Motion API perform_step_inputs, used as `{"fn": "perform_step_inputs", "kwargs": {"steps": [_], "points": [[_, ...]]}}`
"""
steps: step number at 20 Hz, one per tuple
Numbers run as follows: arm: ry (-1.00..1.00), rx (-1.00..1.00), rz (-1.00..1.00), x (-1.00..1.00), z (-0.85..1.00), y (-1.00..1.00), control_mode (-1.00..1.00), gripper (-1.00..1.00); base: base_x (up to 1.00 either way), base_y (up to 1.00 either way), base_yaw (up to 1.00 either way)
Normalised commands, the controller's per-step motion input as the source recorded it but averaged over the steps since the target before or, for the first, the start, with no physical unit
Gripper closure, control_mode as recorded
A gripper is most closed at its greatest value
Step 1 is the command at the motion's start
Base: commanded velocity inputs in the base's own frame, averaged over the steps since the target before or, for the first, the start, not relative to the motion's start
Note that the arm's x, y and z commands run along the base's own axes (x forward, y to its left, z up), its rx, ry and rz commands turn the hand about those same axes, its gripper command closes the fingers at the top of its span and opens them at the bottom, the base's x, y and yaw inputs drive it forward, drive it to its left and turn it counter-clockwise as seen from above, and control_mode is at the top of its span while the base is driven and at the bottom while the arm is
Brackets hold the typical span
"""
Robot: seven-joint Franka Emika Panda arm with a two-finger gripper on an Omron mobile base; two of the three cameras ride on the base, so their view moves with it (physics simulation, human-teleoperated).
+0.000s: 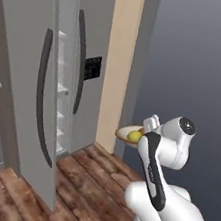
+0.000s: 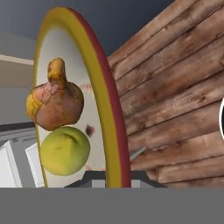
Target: Pick the chicken drumstick and lemon from their plates and place them in the bowl. Then put the bowl in the fridge.
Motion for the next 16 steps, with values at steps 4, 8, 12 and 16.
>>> {"fn": "perform_step_inputs", "kwargs": {"steps": [4, 8, 12, 16], "points": [[0.0, 0.0, 0.0, 0.0, 0.0, 0.0, 1.0, 1.0, 0.82, -0.17, 0.25], [0.0, 0.0, 0.0, 0.0, 0.0, 0.0, 1.0, 1.0, 0.63, -0.23, 0.39], [0.0, 0.0, 0.0, 0.0, 0.0, 0.0, 1.0, 1.0, 0.53, -0.13, 0.59], [0.0, 0.0, 0.0, 0.0, 0.0, 0.0, 1.0, 1.0, 0.52, -0.21, 0.54]]}}
